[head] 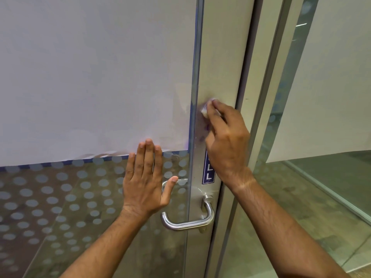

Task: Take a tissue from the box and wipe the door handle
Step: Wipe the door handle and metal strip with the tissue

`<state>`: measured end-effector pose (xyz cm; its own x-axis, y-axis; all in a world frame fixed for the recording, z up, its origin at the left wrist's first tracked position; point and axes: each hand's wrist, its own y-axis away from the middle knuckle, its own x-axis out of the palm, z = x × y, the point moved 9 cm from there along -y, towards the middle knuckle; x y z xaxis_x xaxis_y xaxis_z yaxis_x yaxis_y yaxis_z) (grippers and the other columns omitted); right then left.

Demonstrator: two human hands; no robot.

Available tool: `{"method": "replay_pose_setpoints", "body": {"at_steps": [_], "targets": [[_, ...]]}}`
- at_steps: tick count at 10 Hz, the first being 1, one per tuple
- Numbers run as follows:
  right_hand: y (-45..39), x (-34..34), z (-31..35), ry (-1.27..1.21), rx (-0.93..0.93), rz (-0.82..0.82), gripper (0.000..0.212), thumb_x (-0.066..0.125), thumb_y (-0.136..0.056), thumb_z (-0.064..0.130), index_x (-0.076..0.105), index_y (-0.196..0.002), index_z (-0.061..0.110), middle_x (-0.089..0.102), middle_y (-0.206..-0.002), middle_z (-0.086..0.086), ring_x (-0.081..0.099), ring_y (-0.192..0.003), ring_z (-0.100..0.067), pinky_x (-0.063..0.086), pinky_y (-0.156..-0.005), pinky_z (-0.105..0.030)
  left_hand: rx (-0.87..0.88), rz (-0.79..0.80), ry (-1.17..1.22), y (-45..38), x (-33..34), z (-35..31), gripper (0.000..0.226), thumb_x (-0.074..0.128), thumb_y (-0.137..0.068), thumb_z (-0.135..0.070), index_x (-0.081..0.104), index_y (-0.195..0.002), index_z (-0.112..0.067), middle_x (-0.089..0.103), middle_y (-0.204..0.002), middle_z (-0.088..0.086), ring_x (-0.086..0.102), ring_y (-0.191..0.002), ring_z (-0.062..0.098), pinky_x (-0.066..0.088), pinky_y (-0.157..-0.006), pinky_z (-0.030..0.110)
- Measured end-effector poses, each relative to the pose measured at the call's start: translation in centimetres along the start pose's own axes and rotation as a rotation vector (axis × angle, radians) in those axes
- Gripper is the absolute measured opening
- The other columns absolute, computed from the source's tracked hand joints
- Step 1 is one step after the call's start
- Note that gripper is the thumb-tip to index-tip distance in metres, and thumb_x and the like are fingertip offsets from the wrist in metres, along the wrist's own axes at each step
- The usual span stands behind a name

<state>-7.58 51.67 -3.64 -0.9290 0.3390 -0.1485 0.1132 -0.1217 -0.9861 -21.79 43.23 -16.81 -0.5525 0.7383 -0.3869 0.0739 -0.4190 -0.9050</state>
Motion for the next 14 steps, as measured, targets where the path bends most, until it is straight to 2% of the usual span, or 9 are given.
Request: {"method": "replay_pose_setpoints", "body": {"at_steps": [2, 4, 5, 6, 7, 8, 10, 12, 14], "targets": [[2.9, -0.1, -0.1, -0.004, -0.108, 0.100, 0.029, 0.046, -0.094, 0.002, 0.069, -0.112, -0.005, 0.069, -0.111, -0.019, 0.066, -0.101, -0.032, 0.055, -0.091, -0.038, 0.002, 0.002, -0.004, 0.0, 0.2, 0.0, 0.091, 0.037, -0.095, -0.057, -0.001, -0.157, -0.002, -0.015, -0.166, 0.014, -0.009, -0.155, 0.028, -0.005, -0.125, 0.044], [-0.2, -2.2, -1.8, -0.307, 0.194, 0.035, 0.029, 0.056, -0.085, -0.009, 0.066, -0.110, 0.003, 0.070, -0.101, -0.004, 0.065, -0.094, -0.017, 0.055, -0.081, -0.029, 0.004, -0.007, -0.010, 0.1, 0.2, 0.1, 0.091, 0.037, -0.095, -0.057, -0.002, -0.157, -0.004, -0.013, -0.166, 0.014, -0.009, -0.155, 0.028, -0.005, -0.126, 0.043], [-1.8, -1.9, -2.3, -0.355, 0.251, 0.121, 0.018, 0.059, -0.089, -0.001, 0.065, -0.101, 0.011, 0.066, -0.090, 0.005, 0.062, -0.085, -0.015, 0.055, -0.073, -0.035, 0.004, -0.011, -0.006, 0.0, 0.2, 0.1, 0.092, 0.038, -0.094, -0.057, -0.003, -0.157, -0.005, -0.013, -0.166, 0.013, -0.008, -0.155, 0.028, -0.004, -0.126, 0.043], [-2.6, -0.7, -2.3, -0.257, 0.210, 0.246, 0.016, 0.057, -0.091, 0.004, 0.071, -0.095, 0.010, 0.061, -0.093, 0.001, 0.055, -0.084, -0.013, 0.051, -0.074, -0.029, 0.006, -0.010, -0.007, 0.0, 0.2, 0.1, 0.092, 0.038, -0.094, -0.058, -0.002, -0.157, -0.004, -0.013, -0.166, 0.014, -0.008, -0.155, 0.029, -0.005, -0.126, 0.044], [-2.9, -0.8, -2.3, -0.170, 0.207, 0.193, 0.024, 0.057, -0.087, 0.001, 0.070, -0.105, 0.007, 0.052, -0.106, -0.009, 0.054, -0.090, -0.014, 0.050, -0.077, -0.019, 0.003, -0.016, -0.011, 0.1, 0.2, 0.1, 0.091, 0.037, -0.095, -0.058, -0.001, -0.157, -0.004, -0.011, -0.166, 0.014, -0.007, -0.155, 0.029, -0.004, -0.126, 0.044], [-2.9, -2.1, -2.0, -0.094, 0.189, 0.023, 0.021, 0.065, -0.085, 0.003, 0.067, -0.106, 0.006, 0.057, -0.104, -0.012, 0.058, -0.092, -0.022, 0.052, -0.077, -0.029, 0.003, -0.015, -0.008, 0.1, 0.2, 0.1, 0.091, 0.036, -0.095, -0.059, -0.001, -0.157, -0.004, -0.012, -0.166, 0.014, -0.007, -0.155, 0.029, -0.004, -0.126, 0.044], [-2.3, -1.2, -0.3, -0.068, 0.062, 0.023, 0.014, 0.059, -0.090, 0.001, 0.073, -0.092, 0.000, 0.067, -0.092, -0.013, 0.062, -0.086, -0.025, 0.053, -0.074, -0.034, 0.005, -0.024, -0.022, 0.0, 0.0, 0.1, 0.091, 0.035, -0.095, -0.059, 0.000, -0.157, -0.003, -0.012, -0.166, 0.014, -0.007, -0.155, 0.029, -0.005, -0.126, 0.043], [-0.7, -0.4, 0.5, 0.008, 0.065, 0.045, 0.029, 0.064, -0.088, 0.004, 0.068, -0.116, -0.001, 0.067, -0.115, -0.014, 0.061, -0.103, -0.028, 0.051, -0.089, -0.031, 0.006, -0.021, -0.022, 0.0, 0.0, 0.0, 0.093, 0.037, -0.094, -0.060, -0.002, -0.157, -0.004, -0.014, -0.166, 0.014, -0.009, -0.155, 0.028, -0.006, -0.125, 0.043], [0.0, 0.1, 0.7, 0.043, 0.022, 0.049, 0.039, 0.063, -0.083, -0.012, 0.065, -0.120, -0.002, 0.062, -0.126, -0.022, 0.062, -0.112, -0.035, 0.046, -0.097, -0.030, 0.005, -0.016, -0.021, 0.0, 0.1, 0.0, 0.094, 0.037, -0.093, -0.060, -0.003, -0.157, -0.004, -0.015, -0.166, 0.014, -0.010, -0.155, 0.028, -0.006, -0.125, 0.043]]}}
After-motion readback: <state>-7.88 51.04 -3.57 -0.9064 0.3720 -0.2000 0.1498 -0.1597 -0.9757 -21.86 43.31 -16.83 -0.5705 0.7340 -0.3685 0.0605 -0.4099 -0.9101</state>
